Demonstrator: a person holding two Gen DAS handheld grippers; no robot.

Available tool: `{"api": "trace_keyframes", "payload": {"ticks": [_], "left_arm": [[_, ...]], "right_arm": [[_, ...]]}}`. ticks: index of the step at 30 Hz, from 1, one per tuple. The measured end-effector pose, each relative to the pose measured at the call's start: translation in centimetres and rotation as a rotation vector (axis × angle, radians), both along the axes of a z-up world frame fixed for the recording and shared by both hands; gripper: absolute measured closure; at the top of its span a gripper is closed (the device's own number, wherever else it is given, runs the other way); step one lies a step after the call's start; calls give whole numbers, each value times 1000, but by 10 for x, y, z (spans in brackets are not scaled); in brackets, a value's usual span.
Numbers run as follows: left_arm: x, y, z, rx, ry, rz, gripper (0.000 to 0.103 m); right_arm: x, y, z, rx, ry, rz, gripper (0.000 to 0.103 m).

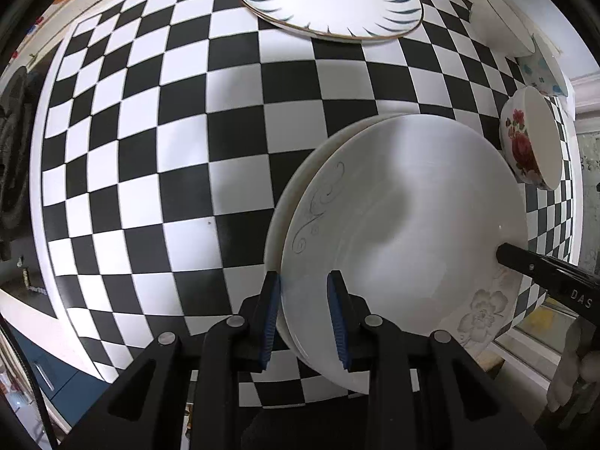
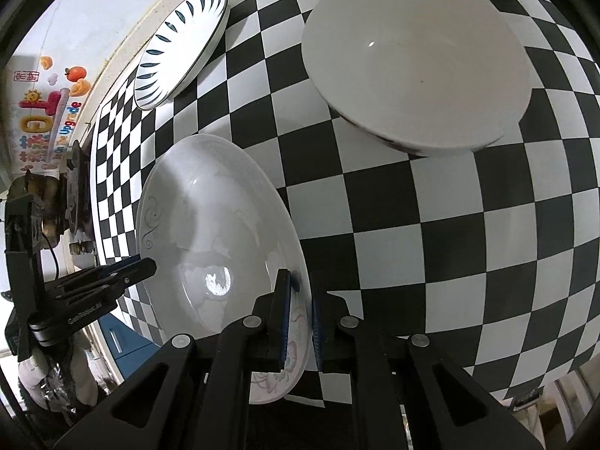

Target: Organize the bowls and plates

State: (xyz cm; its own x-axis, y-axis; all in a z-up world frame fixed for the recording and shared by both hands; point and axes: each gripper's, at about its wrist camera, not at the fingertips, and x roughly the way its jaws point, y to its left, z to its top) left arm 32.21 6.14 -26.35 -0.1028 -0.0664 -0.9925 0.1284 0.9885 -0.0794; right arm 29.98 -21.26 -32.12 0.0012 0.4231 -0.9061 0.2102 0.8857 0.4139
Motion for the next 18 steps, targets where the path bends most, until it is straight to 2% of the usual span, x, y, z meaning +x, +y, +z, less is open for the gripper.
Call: {"api": "trace_keyframes", "payload": {"ticks": [3,9,13,14,15,17,18], "left_arm": [[1,-1,7,15,-19,-4,77],[4,5,21,-5,-23,14,77],[11,14,54,-42,-85,41,77],[18,17,62,-54,-106,54,75],[28,20,72,-68,-127,69,68],[52,26,86,-86,-172,92,61],[62,28,88,-81,-194,106,60]], "right_arm": [[1,3,-1,-4,3,2,90],[4,6,2,-22,15,19,89],[10,4,28,-51,-16,29,85],[12,3,37,-54,-34,31,84],[18,3,53,-56,-63,30,82],[30,2,73,-53,-105,31,67],[40,3,83,-46,-127,31,63]]}}
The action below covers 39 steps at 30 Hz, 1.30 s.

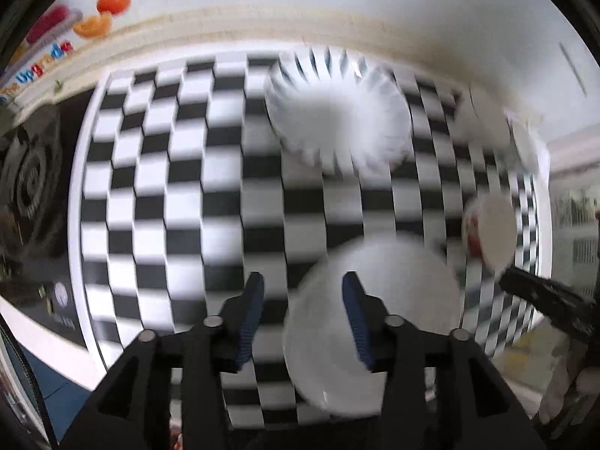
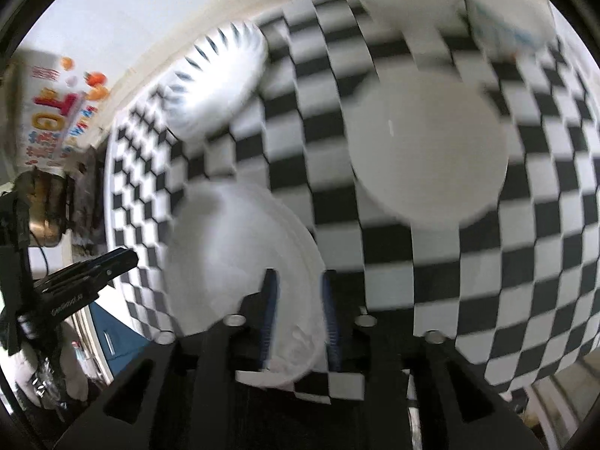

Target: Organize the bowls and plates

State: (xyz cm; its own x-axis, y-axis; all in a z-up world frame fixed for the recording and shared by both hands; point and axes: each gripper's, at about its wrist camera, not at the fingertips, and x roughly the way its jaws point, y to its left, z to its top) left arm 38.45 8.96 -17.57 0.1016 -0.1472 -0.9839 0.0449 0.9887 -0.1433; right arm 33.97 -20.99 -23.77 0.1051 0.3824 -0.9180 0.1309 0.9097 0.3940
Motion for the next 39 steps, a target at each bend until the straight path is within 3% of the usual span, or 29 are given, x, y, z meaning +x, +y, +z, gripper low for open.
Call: {"api": "trace_keyframes", "payload": {"ticks": [2,5,11,15,23,28,29,31,32,34,39], "left_arm": [[27,6,-1,-5,-20,25,60],[73,19,-19,-30,-2,62,60],[133,25,-79,-64,84,85,60],[148,26,-106,-88,144,102,60],[167,19,-130,-92,176,96,60],[175,14,-131,-71,169,68,61],[175,12,-131,-61,167,59,61],[174,7,-131,-70,162,38,74],[173,5,-131,-84,168,34,82],[170,1,-130,-61,164,32,82],[156,-5,-121,-47,139,30,82]], "right_arm": [[27,2,16,30,-40,3,53],[71,6,20,43,-75,2,52],[177,16,-34,56,-8,-16,52],[217,16,-73,74,55,-42,52],[242,24,-99,70,103,-17,53],[250,24,-107,65,124,-5,53],[251,25,-109,64,131,-3,55],[252,26,-111,58,137,4,59],[252,26,-110,57,134,7,67],[252,29,-113,70,151,12,86],[244,36,-108,17,112,29,88]]}}
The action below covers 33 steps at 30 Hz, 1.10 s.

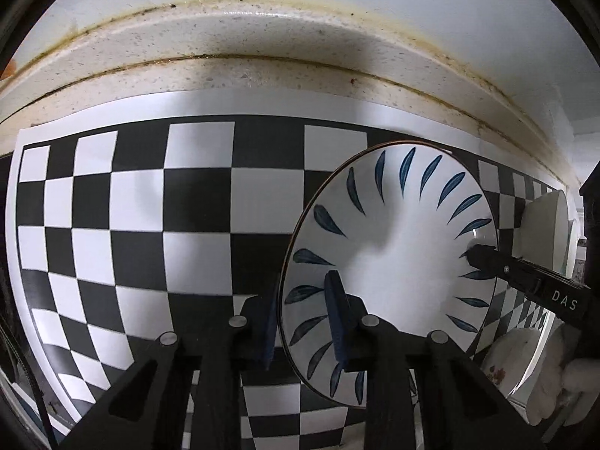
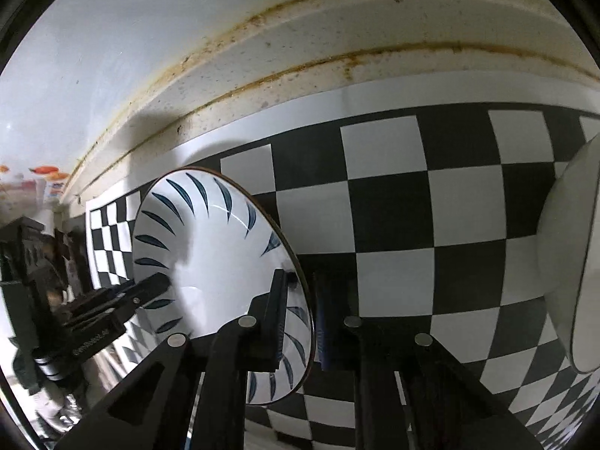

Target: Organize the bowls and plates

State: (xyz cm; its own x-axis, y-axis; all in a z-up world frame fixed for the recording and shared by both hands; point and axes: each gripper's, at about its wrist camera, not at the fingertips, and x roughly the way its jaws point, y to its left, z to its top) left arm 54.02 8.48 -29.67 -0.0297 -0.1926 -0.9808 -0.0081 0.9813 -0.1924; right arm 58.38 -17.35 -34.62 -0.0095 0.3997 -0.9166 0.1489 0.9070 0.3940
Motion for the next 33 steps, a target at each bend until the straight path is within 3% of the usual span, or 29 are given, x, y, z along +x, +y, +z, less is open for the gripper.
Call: {"api": "trace_keyframes", "payload": {"ticks": [9,20,27,33], "left_arm": [[-44,-13,60,1,-91,-8,82],[-116,2,139,-7,-195,-45,82],[-164,-8,143,-14,-183,-50,82],[-204,-16,117,-9,-118,-30,82]], "right_arm": [[-31,-4,43,40,-59,5,90],[-110,2,111,67,-146,43,90],[-173,-5,133,79,-166,58,90],[-225,-14,111,98,-115,73,90]]}}
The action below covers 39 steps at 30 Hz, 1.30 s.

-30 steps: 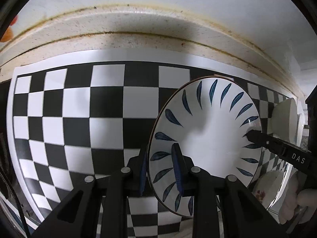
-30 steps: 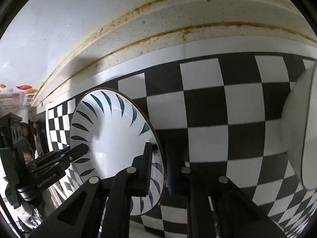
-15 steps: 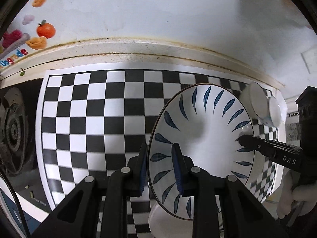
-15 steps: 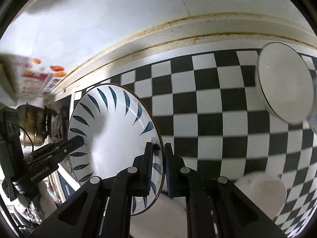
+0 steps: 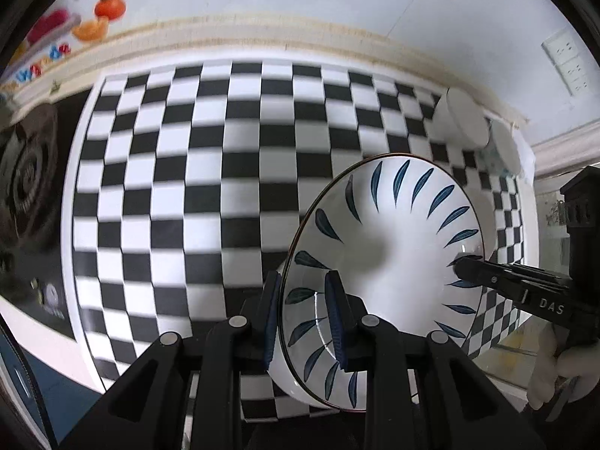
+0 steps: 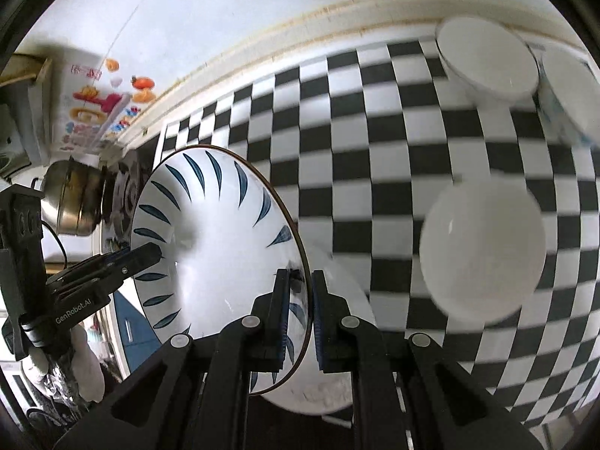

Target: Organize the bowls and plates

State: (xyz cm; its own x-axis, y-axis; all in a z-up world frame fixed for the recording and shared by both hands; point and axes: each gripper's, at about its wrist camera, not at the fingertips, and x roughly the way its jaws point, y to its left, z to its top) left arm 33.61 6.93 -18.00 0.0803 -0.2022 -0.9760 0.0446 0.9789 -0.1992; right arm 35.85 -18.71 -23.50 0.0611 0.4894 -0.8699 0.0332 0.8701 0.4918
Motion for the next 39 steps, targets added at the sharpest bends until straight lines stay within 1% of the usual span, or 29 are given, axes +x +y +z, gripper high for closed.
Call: {"api": "trace_keyframes", "payload": {"ticks": [2,7,12,15,24,34,39], "left_arm": [[-9,-2,-11,-1,25,14,82],[-27,-8,-34,13,63,26,82],[-30,-15,-50,32,82,14,82],[-31,-16,-58,28,95,4,82],[-33,-21,-75,55,113,-37,82],[-33,-29,-89,63,131,-42,82],[-38,-33,-91,68,129,-41,82]], "right_arm": [[-12,-5,-11,6,20,8,90],[-31,-6,-37,-19,60,44,90],[-41,-5,-54,-50,80,64,90],[-44,-3,-62,-71,88,61,90],[-48,6,-77,-95,117,32,90],[-54,17,-85,-120,126,35,90],[-54,19,-87,-137,125,35,90]]}}
